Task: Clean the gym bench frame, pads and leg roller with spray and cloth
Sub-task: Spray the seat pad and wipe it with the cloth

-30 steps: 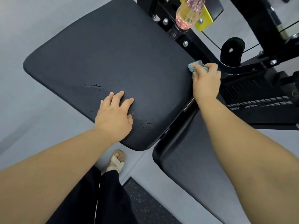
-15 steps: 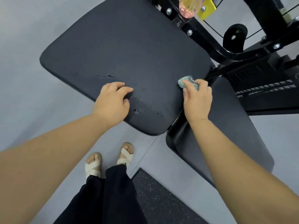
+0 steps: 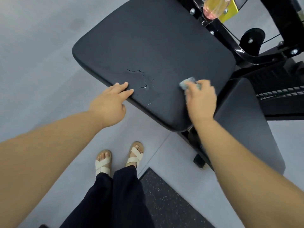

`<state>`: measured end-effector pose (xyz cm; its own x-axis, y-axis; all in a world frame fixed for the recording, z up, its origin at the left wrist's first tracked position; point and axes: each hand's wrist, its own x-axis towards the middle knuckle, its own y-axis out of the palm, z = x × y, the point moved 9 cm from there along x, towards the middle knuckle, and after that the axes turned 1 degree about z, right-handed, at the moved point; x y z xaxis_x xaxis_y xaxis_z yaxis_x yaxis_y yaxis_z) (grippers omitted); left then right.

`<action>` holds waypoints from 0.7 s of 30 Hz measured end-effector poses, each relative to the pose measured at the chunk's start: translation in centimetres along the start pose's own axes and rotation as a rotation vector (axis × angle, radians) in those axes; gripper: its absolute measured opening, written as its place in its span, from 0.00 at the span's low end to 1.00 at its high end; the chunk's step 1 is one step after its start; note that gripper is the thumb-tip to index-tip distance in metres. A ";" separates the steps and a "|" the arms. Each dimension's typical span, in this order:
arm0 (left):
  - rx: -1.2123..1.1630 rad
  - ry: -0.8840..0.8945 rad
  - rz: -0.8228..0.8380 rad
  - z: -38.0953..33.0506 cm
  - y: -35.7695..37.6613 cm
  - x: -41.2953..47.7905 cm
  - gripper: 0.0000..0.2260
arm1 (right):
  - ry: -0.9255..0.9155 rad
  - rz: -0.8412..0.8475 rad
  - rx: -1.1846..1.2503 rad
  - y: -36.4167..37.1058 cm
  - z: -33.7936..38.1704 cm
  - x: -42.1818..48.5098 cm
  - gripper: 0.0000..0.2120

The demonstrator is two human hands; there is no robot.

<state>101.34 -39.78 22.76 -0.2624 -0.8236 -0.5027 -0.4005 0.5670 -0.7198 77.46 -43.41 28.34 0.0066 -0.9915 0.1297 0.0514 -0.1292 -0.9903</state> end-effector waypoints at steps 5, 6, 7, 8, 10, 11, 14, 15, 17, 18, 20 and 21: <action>-0.008 0.009 -0.050 -0.1 0.0 -0.2 0.26 | 0.257 -0.025 0.081 1.8 3.9 -1.1 0.11; -0.011 0.017 -0.058 -0.1 0.1 -0.1 0.27 | 0.142 -0.022 0.119 2.2 7.1 -2.0 0.12; -0.018 0.025 -0.063 0.0 0.1 -0.1 0.27 | 0.013 -0.013 0.122 2.5 10.0 -3.1 0.14; -0.035 0.032 -0.063 0.1 0.0 0.0 0.27 | -0.102 -0.003 0.118 2.6 11.9 -4.2 0.17; -0.105 0.030 -0.045 0.6 -0.2 0.0 0.26 | -0.344 0.057 0.116 2.6 13.1 -4.6 0.20; -0.147 0.023 -0.037 0.9 -0.4 0.0 0.26 | -0.459 0.081 0.083 2.5 12.6 -4.1 0.20; -0.211 -0.003 -0.078 1.6 -1.6 -0.2 0.24 | -0.337 0.058 -0.040 1.7 6.5 0.9 0.13; -0.205 -0.009 -0.119 2.0 -2.1 -0.2 0.23 | -0.135 0.064 -0.026 1.5 3.8 2.8 0.11; -0.164 -0.050 -0.214 3.1 -3.1 0.2 0.22 | 0.229 0.065 -0.001 2.1 0.8 3.7 0.13; -0.150 -0.097 -0.243 4.0 -3.4 0.6 0.23 | 0.278 0.052 -0.008 2.6 1.8 3.3 0.13; -0.133 -0.206 -0.235 5.6 -3.6 1.1 0.25 | 0.184 0.030 0.074 3.4 7.3 2.0 0.11; -0.110 -0.237 -0.210 6.2 -3.4 1.4 0.26 | 0.082 0.031 0.144 3.8 10.6 1.2 0.12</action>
<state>107.76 -42.79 21.59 0.0425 -0.8893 -0.4554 -0.5202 0.3695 -0.7700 88.21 -44.96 25.27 -0.0711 -0.9935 0.0890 0.1950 -0.1014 -0.9755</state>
